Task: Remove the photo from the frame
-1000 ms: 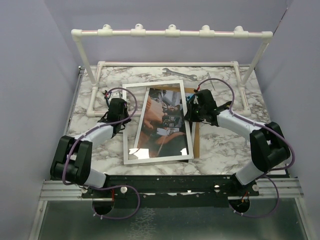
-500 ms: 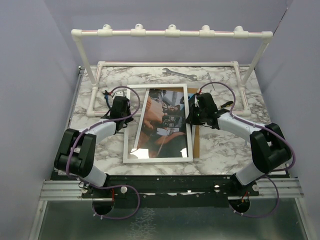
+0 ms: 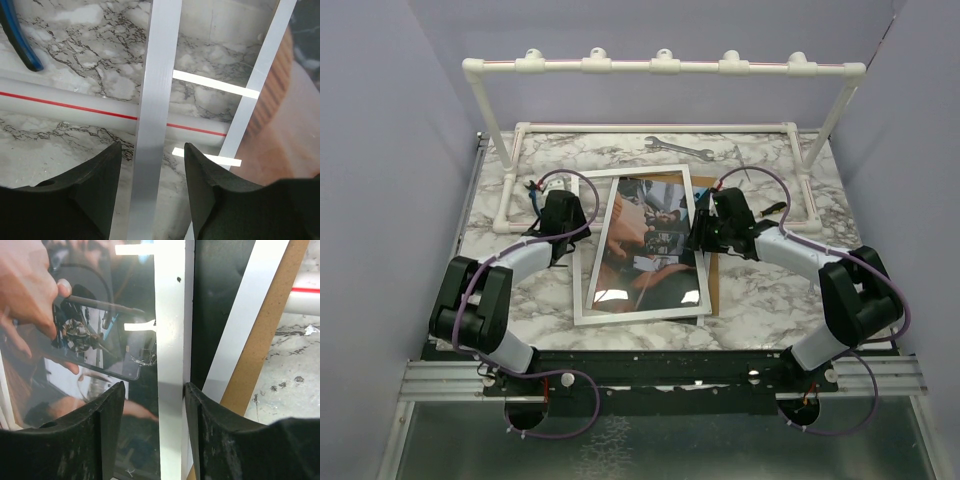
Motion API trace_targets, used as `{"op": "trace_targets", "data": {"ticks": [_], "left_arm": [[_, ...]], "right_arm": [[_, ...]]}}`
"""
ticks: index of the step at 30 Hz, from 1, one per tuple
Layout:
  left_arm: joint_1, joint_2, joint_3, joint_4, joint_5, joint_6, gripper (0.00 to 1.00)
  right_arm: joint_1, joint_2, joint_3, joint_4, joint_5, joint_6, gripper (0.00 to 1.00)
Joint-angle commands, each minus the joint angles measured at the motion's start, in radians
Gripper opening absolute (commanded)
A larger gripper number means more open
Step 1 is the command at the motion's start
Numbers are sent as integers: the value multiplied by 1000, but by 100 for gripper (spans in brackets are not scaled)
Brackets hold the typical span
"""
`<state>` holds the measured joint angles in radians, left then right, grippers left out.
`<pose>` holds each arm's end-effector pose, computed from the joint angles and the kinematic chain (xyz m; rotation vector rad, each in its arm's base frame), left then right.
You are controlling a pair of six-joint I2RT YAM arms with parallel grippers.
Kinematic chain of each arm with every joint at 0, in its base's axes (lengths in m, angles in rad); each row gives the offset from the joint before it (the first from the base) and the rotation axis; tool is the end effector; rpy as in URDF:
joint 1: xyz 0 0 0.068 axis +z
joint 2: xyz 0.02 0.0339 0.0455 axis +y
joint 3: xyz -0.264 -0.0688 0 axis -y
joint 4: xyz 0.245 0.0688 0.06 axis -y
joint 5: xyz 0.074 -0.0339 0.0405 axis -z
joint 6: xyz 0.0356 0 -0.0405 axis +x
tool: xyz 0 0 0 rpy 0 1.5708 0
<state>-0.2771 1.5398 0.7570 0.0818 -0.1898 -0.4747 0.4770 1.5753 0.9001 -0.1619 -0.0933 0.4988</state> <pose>0.3011 -0.0786 0.1768 -0.3225 2.2403 -0.1854 0.2856 0.1513 0.1899 -0.0175 2.4804 0.5490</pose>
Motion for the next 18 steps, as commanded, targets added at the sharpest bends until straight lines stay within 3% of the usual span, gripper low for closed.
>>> {"op": "trace_targets", "data": {"ticks": [1,9,18], "left_arm": [[-1,-45,-5,29,-25,-3,55],[0,-18,16,19,-13,-7,54],[1,-98,32,-51,-74,-16,65]], "right_arm": [[6,-3,-34,36,-46,30,56],[6,-25,-95,67,-100,65,62],[6,-22,-159,123,-190,114,70]]}}
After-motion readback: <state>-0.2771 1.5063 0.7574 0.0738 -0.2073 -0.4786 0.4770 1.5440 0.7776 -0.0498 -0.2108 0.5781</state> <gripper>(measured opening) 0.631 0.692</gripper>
